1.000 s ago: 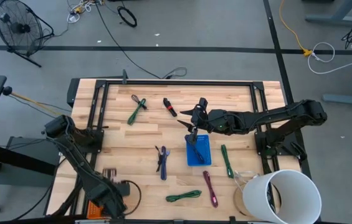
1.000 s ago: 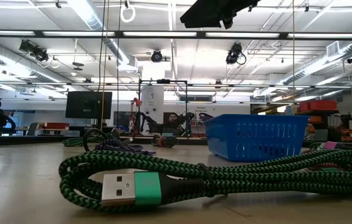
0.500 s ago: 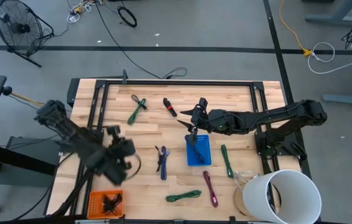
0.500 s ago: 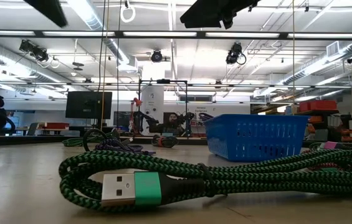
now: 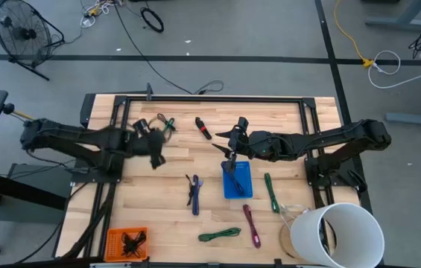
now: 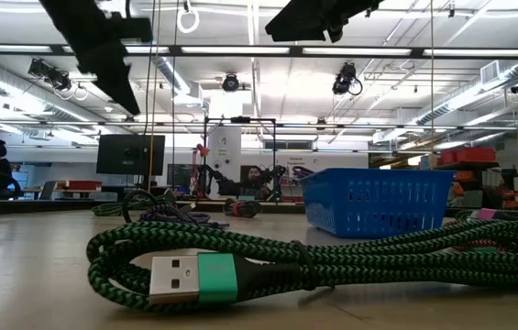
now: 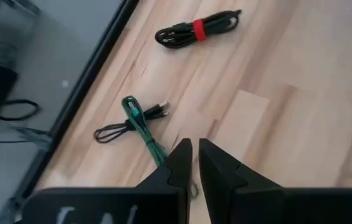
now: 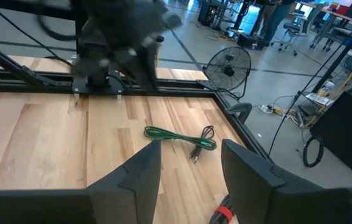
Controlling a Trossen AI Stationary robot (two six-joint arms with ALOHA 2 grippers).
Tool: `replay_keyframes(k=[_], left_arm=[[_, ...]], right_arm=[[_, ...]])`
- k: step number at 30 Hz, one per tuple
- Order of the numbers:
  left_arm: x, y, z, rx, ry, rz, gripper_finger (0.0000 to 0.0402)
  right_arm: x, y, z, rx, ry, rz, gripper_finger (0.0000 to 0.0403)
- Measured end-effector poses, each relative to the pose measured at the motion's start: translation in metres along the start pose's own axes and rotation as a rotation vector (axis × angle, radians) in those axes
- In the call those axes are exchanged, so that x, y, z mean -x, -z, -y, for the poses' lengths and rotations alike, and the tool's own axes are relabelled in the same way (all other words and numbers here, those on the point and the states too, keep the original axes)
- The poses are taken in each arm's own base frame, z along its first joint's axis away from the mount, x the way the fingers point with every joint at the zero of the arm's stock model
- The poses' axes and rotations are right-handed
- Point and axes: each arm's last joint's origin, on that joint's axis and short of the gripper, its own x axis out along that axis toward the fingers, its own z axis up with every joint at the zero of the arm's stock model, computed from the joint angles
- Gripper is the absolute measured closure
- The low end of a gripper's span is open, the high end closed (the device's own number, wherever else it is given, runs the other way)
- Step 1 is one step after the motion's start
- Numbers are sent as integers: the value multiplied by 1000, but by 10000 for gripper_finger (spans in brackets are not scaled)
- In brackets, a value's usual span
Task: Pick & Place USB Port
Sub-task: Put the black and green charger cable into the blue bin
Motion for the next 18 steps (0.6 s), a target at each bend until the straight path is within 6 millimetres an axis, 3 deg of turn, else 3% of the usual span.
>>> replay_keyframes(k=[5, 13, 18], left_arm=[[-31, 6, -33, 95, -44, -65, 369], [-75, 12, -87, 299, 23, -94, 369], [-95, 17, -103, 388, 164, -135, 369]], right_arm=[[0, 0, 0, -7, 0, 0, 234], [0, 0, 0, -25, 0, -2, 234], [0, 1, 0, -25, 0, -7, 234]])
